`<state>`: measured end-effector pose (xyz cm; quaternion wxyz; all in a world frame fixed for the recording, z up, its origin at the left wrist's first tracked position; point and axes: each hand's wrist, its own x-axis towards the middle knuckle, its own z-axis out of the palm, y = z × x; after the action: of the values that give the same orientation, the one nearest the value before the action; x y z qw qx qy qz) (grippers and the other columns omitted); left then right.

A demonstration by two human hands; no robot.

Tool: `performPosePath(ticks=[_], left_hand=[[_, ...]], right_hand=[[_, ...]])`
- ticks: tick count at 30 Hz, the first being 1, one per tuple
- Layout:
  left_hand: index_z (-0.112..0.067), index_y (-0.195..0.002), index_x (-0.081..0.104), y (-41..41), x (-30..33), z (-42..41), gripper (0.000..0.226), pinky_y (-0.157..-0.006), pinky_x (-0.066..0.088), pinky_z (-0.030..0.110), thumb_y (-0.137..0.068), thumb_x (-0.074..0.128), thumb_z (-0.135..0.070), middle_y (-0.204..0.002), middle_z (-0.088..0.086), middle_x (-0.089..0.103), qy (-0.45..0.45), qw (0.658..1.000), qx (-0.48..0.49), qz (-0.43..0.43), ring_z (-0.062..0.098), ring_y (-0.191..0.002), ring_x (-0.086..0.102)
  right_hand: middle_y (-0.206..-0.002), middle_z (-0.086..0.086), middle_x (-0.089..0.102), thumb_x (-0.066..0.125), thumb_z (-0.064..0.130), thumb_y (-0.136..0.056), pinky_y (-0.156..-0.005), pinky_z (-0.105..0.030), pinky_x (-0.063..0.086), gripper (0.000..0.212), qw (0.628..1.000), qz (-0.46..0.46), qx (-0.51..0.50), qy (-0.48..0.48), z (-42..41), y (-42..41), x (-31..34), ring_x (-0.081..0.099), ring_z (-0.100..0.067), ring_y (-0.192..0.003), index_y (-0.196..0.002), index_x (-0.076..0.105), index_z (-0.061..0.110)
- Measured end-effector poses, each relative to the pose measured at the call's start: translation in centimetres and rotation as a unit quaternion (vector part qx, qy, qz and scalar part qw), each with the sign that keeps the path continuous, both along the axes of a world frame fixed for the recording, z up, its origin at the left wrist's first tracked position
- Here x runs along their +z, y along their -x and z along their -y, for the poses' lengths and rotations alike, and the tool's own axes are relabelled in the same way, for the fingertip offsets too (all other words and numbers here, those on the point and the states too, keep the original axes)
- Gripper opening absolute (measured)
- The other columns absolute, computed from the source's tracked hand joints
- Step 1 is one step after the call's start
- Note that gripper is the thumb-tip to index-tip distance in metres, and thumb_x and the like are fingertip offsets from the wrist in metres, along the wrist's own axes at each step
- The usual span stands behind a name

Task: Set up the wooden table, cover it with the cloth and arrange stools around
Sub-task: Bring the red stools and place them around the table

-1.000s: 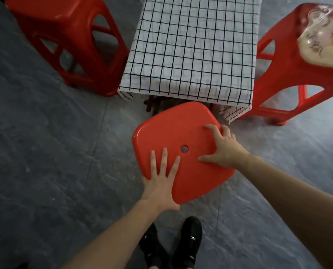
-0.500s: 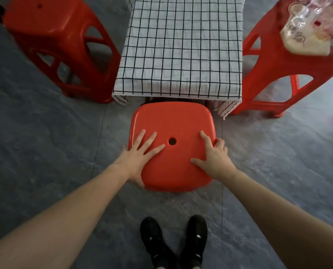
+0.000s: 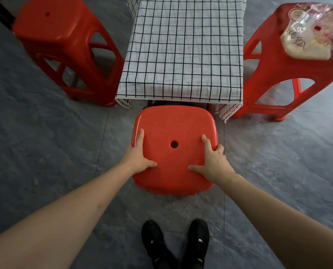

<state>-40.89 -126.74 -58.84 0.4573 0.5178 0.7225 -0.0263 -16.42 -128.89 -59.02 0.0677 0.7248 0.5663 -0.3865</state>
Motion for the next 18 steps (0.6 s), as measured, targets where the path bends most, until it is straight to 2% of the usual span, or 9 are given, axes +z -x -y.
performPosePath(ticks=[4,9,11,13,14,16,18], left_hand=[[-0.044,-0.152,-0.01,-1.0,0.1,-1.4,0.126,-0.107,0.037,0.042,-0.071,0.086,-0.03,-0.147,0.017,0.031,-0.018,1.0,-0.019,-0.006,0.032,-0.132,0.041],[-0.045,-0.152,-0.008,-2.2,-0.4,-1.5,0.121,-0.108,0.038,0.045,-0.074,0.083,-0.033,-0.15,0.016,0.027,-0.035,0.999,-0.037,-0.001,0.032,-0.133,0.041],[-0.045,-0.151,-0.009,-2.0,-0.4,-1.2,0.121,-0.109,0.038,0.046,-0.074,0.083,-0.034,-0.15,0.016,0.027,-0.038,0.999,-0.037,-0.005,0.033,-0.133,0.041],[-0.046,-0.151,-0.01,-1.5,-0.3,-0.8,0.121,-0.108,0.039,0.048,-0.074,0.083,-0.036,-0.149,0.018,0.026,-0.04,0.998,-0.038,-0.02,0.034,-0.132,0.041],[-0.048,-0.15,-0.011,-1.3,-0.1,-0.5,0.121,-0.108,0.039,0.049,-0.073,0.083,-0.038,-0.151,0.019,0.021,-0.046,0.998,-0.044,-0.03,0.035,-0.132,0.042],[-0.055,-0.145,-0.014,-0.9,0.3,0.4,0.123,-0.106,0.041,0.051,-0.071,0.083,-0.044,-0.158,0.016,-0.005,-0.06,0.993,-0.085,-0.049,0.04,-0.134,0.04],[-0.06,-0.141,-0.018,-0.9,0.4,1.7,0.13,-0.104,0.043,0.054,-0.061,0.085,-0.054,-0.154,0.004,-0.034,-0.057,0.979,-0.182,-0.078,0.044,-0.138,0.029]], right_hand=[[-0.141,-0.02,0.022,0.079,0.051,-0.073,-0.09,-0.056,0.051,0.115,0.999,0.004,-0.032,-0.007,0.0,-1.0,0.0,0.045,-0.044,-0.121,-0.15,-0.006,0.044],[-0.138,-0.02,0.023,0.081,0.048,-0.073,-0.091,-0.058,0.051,0.114,0.999,-0.005,-0.046,0.009,-0.8,-2.2,0.2,0.047,-0.046,-0.119,-0.148,-0.005,0.046],[-0.145,-0.023,0.016,0.08,0.048,-0.074,-0.092,-0.057,0.051,0.115,0.999,-0.006,-0.029,0.013,-0.8,-2.2,0.4,0.045,-0.048,-0.122,-0.148,-0.008,0.047],[-0.155,-0.025,-0.005,0.079,0.051,-0.074,-0.096,-0.057,0.048,0.118,1.0,-0.003,0.007,0.013,-0.3,-1.9,0.7,0.037,-0.05,-0.129,-0.148,-0.013,0.047],[-0.156,-0.023,-0.019,0.08,0.053,-0.071,-0.099,-0.058,0.045,0.123,0.999,-0.004,0.034,0.01,0.3,-1.7,0.8,0.031,-0.052,-0.133,-0.148,-0.015,0.047],[-0.15,-0.017,-0.039,0.083,0.057,-0.063,-0.105,-0.06,0.038,0.135,0.996,-0.005,0.094,0.008,1.7,-1.4,0.7,0.015,-0.057,-0.137,-0.148,-0.02,0.043],[-0.146,-0.016,-0.046,0.084,0.06,-0.059,-0.11,-0.064,0.03,0.144,0.988,0.012,0.154,0.014,3.2,-1.1,0.3,-0.005,-0.061,-0.138,-0.147,-0.028,0.038]])
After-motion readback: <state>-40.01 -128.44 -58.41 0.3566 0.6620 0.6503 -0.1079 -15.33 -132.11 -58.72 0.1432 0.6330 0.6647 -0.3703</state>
